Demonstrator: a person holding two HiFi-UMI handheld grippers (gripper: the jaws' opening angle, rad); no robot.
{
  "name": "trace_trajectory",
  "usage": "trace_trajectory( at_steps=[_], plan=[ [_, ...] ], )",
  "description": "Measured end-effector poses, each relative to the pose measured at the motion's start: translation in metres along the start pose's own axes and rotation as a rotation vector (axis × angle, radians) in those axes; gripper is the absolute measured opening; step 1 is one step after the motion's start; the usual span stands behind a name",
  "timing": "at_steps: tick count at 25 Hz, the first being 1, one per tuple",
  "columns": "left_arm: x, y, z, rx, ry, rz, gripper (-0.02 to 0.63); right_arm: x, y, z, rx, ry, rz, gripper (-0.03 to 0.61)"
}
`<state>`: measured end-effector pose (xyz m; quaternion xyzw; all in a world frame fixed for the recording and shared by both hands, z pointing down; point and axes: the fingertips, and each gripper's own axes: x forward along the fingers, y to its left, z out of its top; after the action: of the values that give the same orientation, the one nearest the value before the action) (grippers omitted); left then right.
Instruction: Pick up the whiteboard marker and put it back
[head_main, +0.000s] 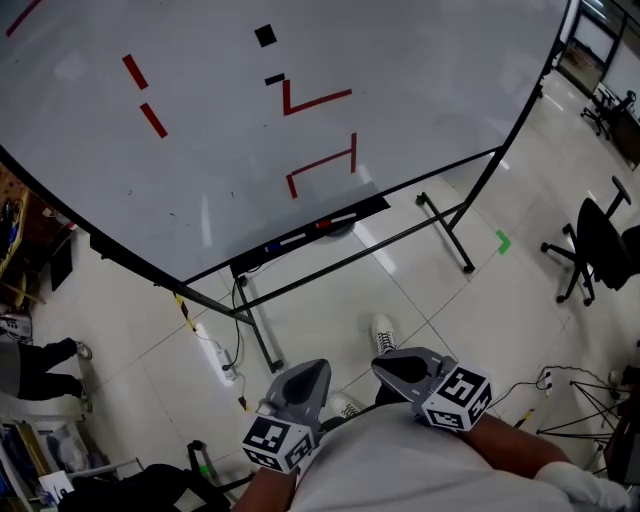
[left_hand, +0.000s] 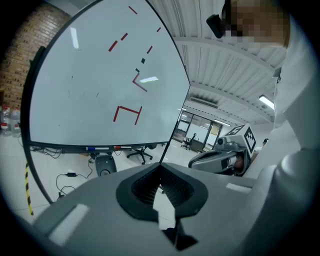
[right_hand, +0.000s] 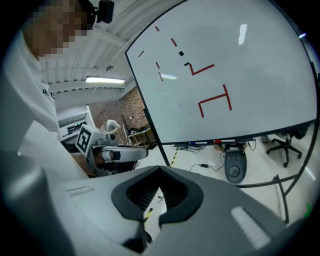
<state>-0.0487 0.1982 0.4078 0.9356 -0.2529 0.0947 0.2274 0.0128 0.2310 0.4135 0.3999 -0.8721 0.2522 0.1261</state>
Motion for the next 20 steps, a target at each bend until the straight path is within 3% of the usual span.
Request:
trace_trajectory(
  at_steps=[5,11,20],
  plan=[
    [0.018,0.028,0.014,0.003,-0.015,0.069,0.015,0.026,-0.026,0.02,-0.047,0.022,0.061,0.002],
    [0.065,0.06,0.054,0.092,-0.012,0.169,0.015,0.05,-0.087,0.063,-0.043,0.012,0.144,0.002],
    [0.146,0.079,0.091,0.049,-0.004,0.274,0.015,0.057,-0.173,0.111,-0.072,0.027,0.256,0.002]
  ],
)
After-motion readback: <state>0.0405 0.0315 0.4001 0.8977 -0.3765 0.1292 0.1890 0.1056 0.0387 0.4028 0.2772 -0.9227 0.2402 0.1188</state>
